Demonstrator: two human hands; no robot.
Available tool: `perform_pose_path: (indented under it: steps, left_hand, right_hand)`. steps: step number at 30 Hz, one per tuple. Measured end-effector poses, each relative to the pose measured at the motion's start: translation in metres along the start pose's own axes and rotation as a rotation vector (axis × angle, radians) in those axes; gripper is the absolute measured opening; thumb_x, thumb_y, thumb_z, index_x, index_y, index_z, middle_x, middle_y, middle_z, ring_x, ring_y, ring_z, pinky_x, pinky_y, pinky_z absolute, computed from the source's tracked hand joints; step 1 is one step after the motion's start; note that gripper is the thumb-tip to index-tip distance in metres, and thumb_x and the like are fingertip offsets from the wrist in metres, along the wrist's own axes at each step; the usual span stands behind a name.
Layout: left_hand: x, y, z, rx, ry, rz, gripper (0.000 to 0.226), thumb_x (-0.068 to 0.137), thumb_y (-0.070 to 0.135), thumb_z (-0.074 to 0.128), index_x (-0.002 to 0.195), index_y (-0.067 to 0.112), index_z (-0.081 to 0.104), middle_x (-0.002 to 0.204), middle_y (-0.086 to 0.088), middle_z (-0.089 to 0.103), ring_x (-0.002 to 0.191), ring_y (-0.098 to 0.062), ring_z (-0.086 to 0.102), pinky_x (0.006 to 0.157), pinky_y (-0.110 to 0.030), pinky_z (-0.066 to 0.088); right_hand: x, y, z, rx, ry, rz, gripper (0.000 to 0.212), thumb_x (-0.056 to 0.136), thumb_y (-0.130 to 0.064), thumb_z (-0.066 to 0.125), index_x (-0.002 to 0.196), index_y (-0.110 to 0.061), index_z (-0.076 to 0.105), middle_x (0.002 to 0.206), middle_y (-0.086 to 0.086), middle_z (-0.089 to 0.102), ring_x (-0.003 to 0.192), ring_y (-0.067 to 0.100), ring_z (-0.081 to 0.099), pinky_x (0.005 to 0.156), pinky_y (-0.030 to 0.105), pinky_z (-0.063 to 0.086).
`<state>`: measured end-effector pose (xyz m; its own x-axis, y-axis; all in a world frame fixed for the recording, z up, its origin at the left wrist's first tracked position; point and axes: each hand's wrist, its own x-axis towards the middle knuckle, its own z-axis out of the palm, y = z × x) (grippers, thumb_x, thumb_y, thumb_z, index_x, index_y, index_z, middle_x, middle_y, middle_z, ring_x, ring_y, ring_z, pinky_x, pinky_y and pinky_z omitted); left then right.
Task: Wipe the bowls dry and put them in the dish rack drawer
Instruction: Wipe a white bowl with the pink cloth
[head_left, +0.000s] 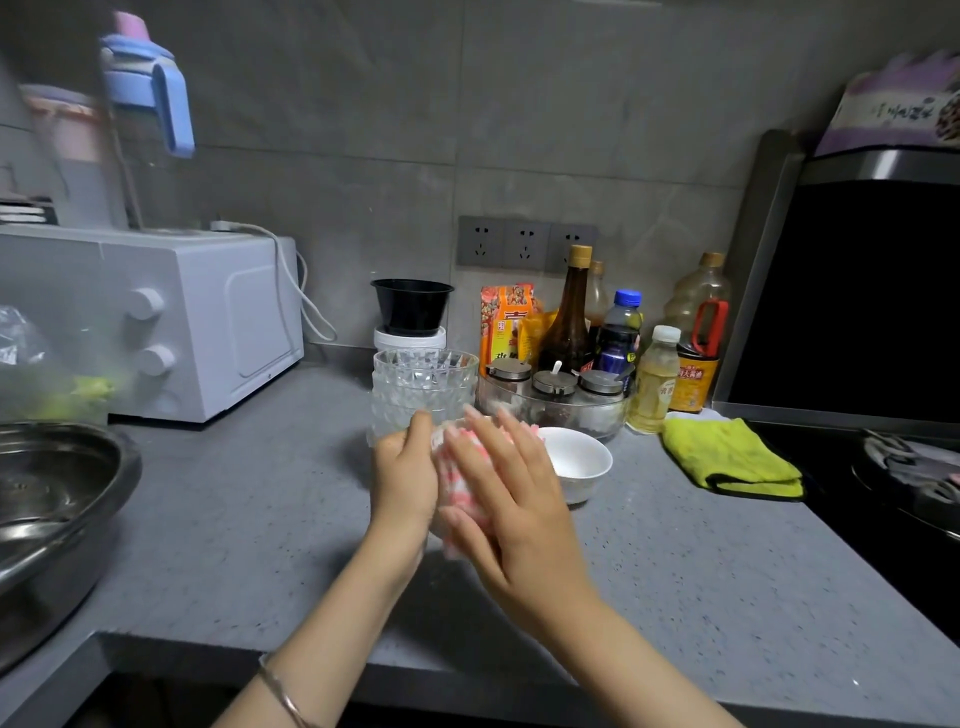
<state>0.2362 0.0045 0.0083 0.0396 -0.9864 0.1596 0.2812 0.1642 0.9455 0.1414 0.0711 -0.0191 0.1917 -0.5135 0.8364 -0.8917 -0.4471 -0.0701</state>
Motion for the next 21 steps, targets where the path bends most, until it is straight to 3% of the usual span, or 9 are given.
perform_pose_path:
  steps: [3, 7, 11, 13, 15, 18, 21]
  left_hand:
    - [-0.002, -0.003, 0.002, 0.050, -0.060, 0.023, 0.043, 0.098, 0.019, 0.047, 0.056, 0.015, 0.057, 0.044, 0.008, 0.056, 0.055, -0.014, 0.052, 0.059, -0.028, 0.040]
    - [-0.004, 0.000, 0.006, 0.020, -0.036, -0.024, 0.038, 0.094, 0.015, 0.050, 0.057, 0.012, 0.058, 0.045, 0.006, 0.056, 0.053, -0.015, 0.054, 0.052, -0.023, 0.041]
    - [-0.010, 0.001, 0.005, -0.121, 0.022, -0.090, 0.034, 0.093, 0.015, 0.050, 0.060, 0.011, 0.053, 0.042, 0.005, 0.053, 0.043, -0.012, 0.052, 0.040, -0.017, 0.036]
    - [-0.012, 0.000, 0.004, -0.208, 0.028, -0.124, 0.031, 0.094, 0.017, 0.050, 0.063, 0.014, 0.054, 0.045, 0.006, 0.056, 0.044, -0.012, 0.054, 0.043, -0.019, 0.039]
    - [-0.012, -0.002, 0.002, -0.195, -0.016, -0.134, 0.030, 0.095, 0.020, 0.048, 0.066, 0.014, 0.056, 0.050, 0.005, 0.059, 0.049, -0.013, 0.057, 0.047, -0.020, 0.041]
    - [-0.006, -0.001, -0.003, 0.030, -0.185, -0.104, 0.035, 0.099, 0.028, 0.042, 0.073, 0.013, 0.062, 0.068, -0.002, 0.064, 0.067, -0.013, 0.059, 0.065, -0.026, 0.044]
    - [-0.004, 0.008, -0.005, 0.188, -0.307, 0.069, 0.049, 0.100, 0.033, 0.038, 0.055, 0.018, 0.051, 0.052, 0.007, 0.050, 0.051, -0.005, 0.046, 0.057, -0.022, 0.035]
  right_hand:
    - [0.009, 0.004, -0.004, 0.009, 0.019, 0.040, 0.047, 0.100, -0.044, 0.028, 0.137, -0.023, 0.049, 0.146, -0.004, 0.042, 0.140, 0.015, 0.030, 0.117, 0.035, 0.018]
    - [0.023, 0.008, -0.010, 0.424, 0.147, 0.317, 0.039, 0.096, -0.040, 0.037, 0.114, -0.022, 0.067, 0.118, -0.012, 0.062, 0.116, 0.006, 0.053, 0.096, 0.026, 0.040]
    - [0.024, 0.013, -0.008, 0.860, 0.180, 0.678, 0.033, 0.091, -0.045, 0.042, 0.091, -0.025, 0.069, 0.090, -0.011, 0.071, 0.090, 0.004, 0.065, 0.075, 0.020, 0.049]
    - [0.023, 0.013, -0.014, 0.922, 0.177, 0.856, 0.029, 0.095, -0.042, 0.045, 0.079, -0.028, 0.065, 0.070, -0.015, 0.068, 0.063, 0.000, 0.062, 0.047, 0.012, 0.044]
    - [0.024, 0.013, -0.020, 0.862, 0.156, 0.933, 0.033, 0.101, -0.032, 0.043, 0.071, -0.032, 0.058, 0.061, -0.015, 0.060, 0.047, 0.001, 0.053, 0.032, 0.010, 0.031]
    - [0.030, 0.017, -0.026, 0.785, 0.137, 0.934, 0.036, 0.100, -0.027, 0.041, 0.069, -0.021, 0.057, 0.058, -0.008, 0.054, 0.042, -0.001, 0.051, 0.037, 0.011, 0.035]
    - [0.035, 0.021, -0.028, 0.738, 0.110, 0.846, 0.044, 0.098, -0.031, 0.046, 0.061, -0.010, 0.059, 0.048, -0.004, 0.055, 0.046, 0.007, 0.053, 0.045, 0.019, 0.039]
